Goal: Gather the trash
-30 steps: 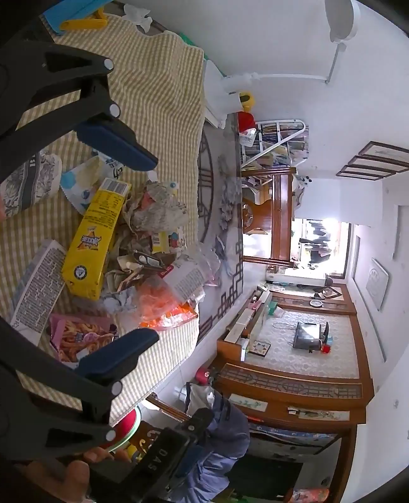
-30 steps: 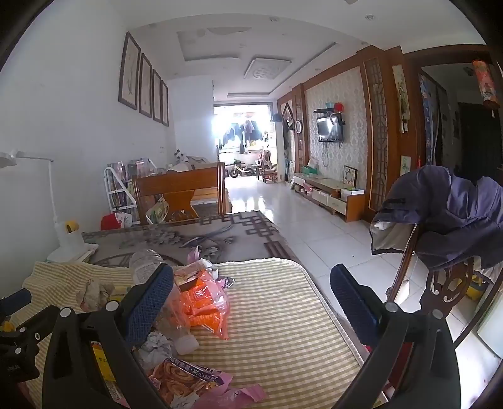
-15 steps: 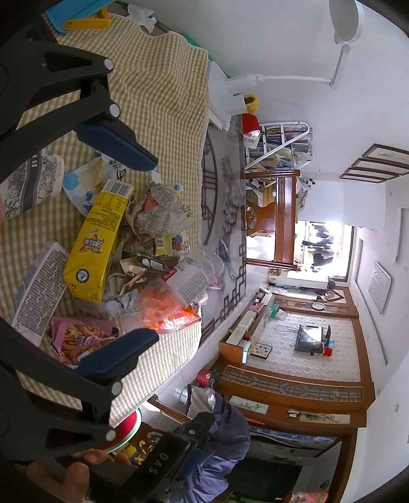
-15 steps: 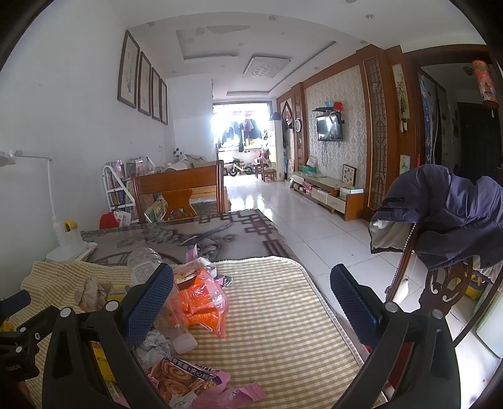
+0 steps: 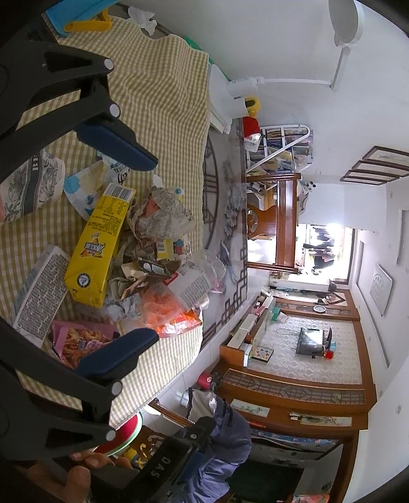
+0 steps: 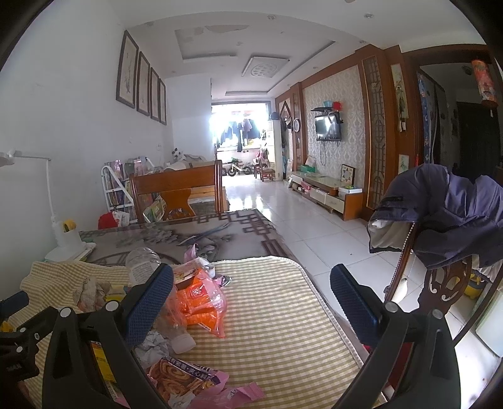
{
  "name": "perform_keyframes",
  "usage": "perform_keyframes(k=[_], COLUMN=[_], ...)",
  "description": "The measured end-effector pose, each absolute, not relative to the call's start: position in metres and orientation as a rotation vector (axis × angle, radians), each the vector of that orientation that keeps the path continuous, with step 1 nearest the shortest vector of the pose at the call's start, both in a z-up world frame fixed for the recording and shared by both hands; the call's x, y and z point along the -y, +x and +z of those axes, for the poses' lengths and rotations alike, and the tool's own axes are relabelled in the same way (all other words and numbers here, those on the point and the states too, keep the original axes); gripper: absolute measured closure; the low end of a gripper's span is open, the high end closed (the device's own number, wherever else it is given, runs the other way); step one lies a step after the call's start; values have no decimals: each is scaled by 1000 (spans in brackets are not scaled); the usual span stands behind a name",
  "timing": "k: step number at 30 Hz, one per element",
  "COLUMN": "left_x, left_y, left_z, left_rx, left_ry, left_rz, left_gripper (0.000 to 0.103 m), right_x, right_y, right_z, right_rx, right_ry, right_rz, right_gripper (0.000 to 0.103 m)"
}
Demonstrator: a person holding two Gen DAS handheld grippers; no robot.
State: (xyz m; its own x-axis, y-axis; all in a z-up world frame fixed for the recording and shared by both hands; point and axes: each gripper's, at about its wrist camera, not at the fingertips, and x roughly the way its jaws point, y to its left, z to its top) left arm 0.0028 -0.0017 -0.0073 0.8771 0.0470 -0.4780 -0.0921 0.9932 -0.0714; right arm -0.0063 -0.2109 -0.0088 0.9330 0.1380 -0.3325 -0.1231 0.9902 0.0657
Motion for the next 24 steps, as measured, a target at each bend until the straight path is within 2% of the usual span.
perform_keyframes(k=[24], left_x=[-2], left_y=[5], left_z=[-10], left_rx=[-521], left_ry=[-95], left_rz=[88], left_gripper=[5], right_x=[206], right_y=[-5], right_z=[-9], right_rx=[-354], right_ry=[36], right_rz=[135], right_gripper=[7])
